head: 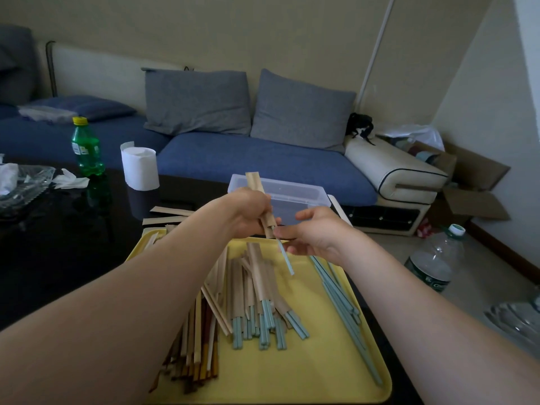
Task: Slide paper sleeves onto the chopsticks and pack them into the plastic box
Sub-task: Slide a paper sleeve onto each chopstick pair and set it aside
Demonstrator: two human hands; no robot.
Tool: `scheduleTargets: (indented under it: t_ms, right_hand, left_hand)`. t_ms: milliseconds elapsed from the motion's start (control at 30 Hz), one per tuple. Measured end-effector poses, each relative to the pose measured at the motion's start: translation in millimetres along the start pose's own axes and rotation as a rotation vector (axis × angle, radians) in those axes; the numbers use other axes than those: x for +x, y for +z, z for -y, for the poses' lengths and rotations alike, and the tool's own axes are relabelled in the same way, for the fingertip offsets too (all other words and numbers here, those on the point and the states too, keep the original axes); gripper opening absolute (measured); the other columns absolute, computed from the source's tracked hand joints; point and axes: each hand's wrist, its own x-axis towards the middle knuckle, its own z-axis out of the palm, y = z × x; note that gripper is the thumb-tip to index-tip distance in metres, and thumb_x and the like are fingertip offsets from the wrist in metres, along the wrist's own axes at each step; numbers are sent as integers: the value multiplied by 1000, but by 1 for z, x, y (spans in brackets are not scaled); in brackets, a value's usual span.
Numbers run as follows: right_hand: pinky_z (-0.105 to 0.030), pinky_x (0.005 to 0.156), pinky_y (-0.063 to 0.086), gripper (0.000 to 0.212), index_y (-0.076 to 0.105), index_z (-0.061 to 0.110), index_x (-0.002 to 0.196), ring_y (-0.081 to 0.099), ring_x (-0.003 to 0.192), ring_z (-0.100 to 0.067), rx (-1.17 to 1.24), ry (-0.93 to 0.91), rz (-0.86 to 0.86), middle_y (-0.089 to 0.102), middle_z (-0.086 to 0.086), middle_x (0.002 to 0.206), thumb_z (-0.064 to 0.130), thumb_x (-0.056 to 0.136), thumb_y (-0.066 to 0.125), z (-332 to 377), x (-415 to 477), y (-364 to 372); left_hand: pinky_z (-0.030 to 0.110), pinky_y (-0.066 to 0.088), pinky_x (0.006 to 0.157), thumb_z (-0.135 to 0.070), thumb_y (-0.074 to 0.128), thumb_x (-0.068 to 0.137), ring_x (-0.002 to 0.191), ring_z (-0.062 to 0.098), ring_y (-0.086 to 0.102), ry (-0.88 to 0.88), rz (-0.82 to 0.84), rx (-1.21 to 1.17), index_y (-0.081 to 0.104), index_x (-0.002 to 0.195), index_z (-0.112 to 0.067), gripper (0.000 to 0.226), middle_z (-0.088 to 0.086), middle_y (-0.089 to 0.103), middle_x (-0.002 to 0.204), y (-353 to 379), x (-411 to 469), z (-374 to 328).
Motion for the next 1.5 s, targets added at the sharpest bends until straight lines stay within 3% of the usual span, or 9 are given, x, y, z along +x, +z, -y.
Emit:
scheduleTargets:
  t_ms: [100,167,333,467,967,1167,1233,1300,1500]
  right_hand:
    - [-34,67,66,55,54,13,123,77,76,-33,19,-63,-62,76,-22,106,2,84,91,-1,1,-3]
    - [-34,66,67,30,63,8,118,78,73,-31,-55,-76,-75,78,-21,100,10,96,82,-3,4,-10]
    - [-38,70,62,5,58,10,97,71,83,-30,-1057,-64,-295,64,-11,95,6,97,60,-17,5,-26]
    - [-41,82,68,15,57,13,98,76,83,-26,-1249,89,-199,64,-10,94,4,93,68,-25,2,-28]
    - [-40,87,67,30,61,15,112,73,87,-22,-1337,52,-156,62,-7,98,8,88,78,-28,1,-31]
    - [-29,56,52,16,58,14,78,70,67,-24,-1110,-138,-280,66,-4,80,18,82,73,-22,7,-24]
    - [-27,53,55,22,61,14,71,73,60,-24,-839,-170,-197,66,-5,68,22,86,75,-17,8,-20]
    - [-26,55,57,19,71,10,82,76,61,-18,-623,-149,-50,73,-6,76,26,93,75,-10,0,-14]
    - [-32,64,60,13,77,4,96,80,75,-24,-592,-56,288,82,-15,92,16,95,71,-4,-12,-11]
  left_hand:
    - [43,61,70,-3,54,107,85,30,71,-82,33,73,56,129,-1,23,19,69,100,-4,-3,3]
    - [39,64,65,-6,60,105,83,28,75,-92,36,160,58,126,0,22,19,73,101,-7,-3,4]
    - [35,64,55,-6,69,99,89,29,77,-22,-19,315,54,130,0,35,22,74,109,-10,2,6]
    - [40,67,74,-12,66,102,91,27,79,-72,32,401,60,125,1,27,18,78,105,-7,0,7]
    - [38,62,70,-12,51,110,91,23,74,-199,53,399,62,126,2,24,14,75,111,-6,-4,7]
    - [40,63,74,-13,52,110,93,26,76,-142,-3,340,63,119,2,21,16,76,109,-11,0,6]
    - [43,63,85,-14,50,110,98,28,76,-127,-11,323,62,115,2,21,16,77,109,-12,0,7]
    - [46,63,90,-15,48,111,100,29,77,-112,-22,302,61,118,2,22,17,77,109,-13,0,8]
    - [40,63,65,-8,44,111,92,29,77,-18,-74,228,45,137,4,29,20,75,107,-14,-5,4]
